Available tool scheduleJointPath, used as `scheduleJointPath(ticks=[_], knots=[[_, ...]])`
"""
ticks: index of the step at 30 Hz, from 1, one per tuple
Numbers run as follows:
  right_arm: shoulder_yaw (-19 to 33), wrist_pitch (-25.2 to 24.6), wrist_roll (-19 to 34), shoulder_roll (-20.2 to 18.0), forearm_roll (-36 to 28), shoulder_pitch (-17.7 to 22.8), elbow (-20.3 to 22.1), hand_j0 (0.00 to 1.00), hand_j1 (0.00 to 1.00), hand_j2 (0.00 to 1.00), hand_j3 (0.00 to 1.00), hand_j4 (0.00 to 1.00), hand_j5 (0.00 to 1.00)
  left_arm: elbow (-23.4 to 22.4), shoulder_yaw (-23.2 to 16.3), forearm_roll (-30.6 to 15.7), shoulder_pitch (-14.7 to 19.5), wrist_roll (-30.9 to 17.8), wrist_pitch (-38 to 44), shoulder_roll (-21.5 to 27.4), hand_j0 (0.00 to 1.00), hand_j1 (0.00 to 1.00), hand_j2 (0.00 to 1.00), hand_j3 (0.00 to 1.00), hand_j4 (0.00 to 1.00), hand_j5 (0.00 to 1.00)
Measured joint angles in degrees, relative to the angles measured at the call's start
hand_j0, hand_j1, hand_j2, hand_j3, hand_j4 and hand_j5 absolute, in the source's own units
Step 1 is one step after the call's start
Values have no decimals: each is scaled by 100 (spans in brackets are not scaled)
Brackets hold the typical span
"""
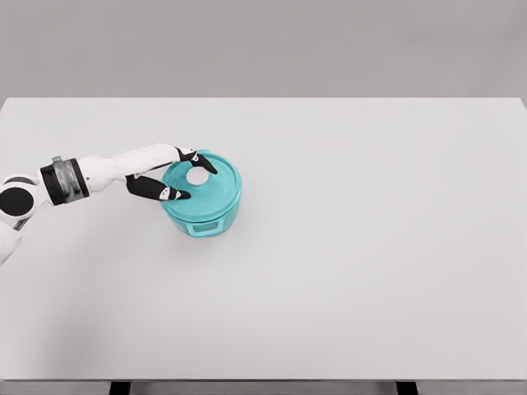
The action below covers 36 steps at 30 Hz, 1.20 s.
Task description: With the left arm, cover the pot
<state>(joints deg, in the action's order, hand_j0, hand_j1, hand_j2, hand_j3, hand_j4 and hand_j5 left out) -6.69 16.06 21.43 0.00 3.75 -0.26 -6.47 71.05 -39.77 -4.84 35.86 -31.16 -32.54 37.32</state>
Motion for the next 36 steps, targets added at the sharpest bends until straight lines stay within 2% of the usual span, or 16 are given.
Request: scheduleJointPath(ticks=[11,36], knots=[[0,0,0,0,0,0,1,100,100,100,100,100,100,1,4,63,0,-14,-19,24,83,83,83,83,83,83],[0,0,0,0,0,0,3,100,100,100,100,100,100,28,53,10,9,-15,-27,48,83,83,83,83,83,83]])
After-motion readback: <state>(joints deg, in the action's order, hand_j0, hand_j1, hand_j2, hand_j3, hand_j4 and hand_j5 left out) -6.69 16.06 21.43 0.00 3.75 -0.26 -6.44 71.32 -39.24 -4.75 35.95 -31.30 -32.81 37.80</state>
